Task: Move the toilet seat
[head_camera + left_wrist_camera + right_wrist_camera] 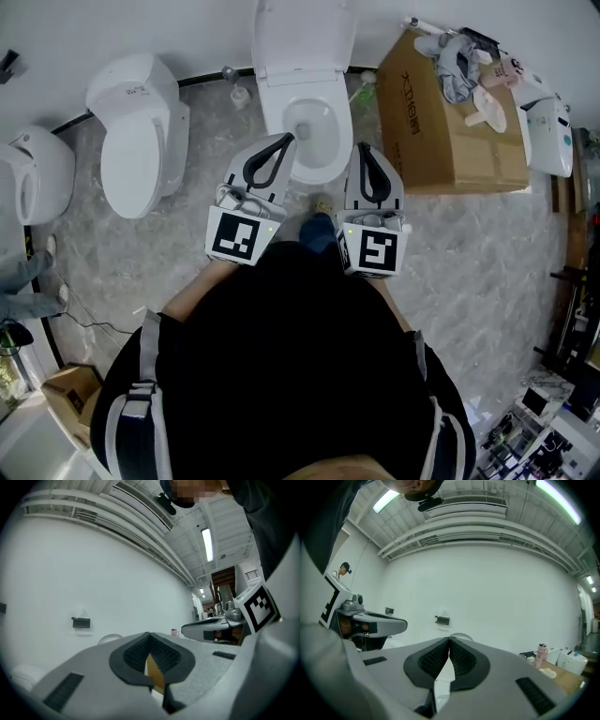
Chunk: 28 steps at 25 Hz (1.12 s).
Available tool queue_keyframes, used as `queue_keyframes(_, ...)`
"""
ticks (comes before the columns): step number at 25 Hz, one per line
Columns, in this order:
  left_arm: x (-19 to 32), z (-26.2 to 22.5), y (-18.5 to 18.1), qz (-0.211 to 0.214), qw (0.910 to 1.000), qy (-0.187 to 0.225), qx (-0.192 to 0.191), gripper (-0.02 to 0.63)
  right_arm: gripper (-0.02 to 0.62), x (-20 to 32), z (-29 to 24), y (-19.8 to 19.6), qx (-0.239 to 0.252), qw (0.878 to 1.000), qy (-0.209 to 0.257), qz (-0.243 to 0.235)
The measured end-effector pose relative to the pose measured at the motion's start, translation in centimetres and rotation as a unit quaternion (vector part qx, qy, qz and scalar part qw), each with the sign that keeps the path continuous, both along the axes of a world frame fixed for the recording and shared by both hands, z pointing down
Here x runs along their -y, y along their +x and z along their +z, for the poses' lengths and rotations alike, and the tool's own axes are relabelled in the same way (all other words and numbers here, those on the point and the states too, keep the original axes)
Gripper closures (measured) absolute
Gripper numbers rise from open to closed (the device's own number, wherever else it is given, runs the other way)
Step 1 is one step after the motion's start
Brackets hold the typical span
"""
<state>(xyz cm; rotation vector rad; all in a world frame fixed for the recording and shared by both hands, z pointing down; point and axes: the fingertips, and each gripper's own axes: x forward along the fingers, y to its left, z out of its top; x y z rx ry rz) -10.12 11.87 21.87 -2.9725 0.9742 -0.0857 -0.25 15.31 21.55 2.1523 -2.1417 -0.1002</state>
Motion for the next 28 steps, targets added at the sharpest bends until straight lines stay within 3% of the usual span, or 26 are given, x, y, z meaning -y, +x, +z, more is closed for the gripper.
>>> queue_keyframes(15,8.7,-0.3,7.5,-0.091,0.9958,-0.005,0.007,0.6,0.572,10.8,-1.0,8.0,-0.011,0.995,-0.001,-0.098)
queue_keyframes(28,10.8,0.6,12.1,-0.147,0.989,-0.005,0.015,0.6,0.572,14.6,0.8,12.8,-0.003,0.987,-0.008,-0.158)
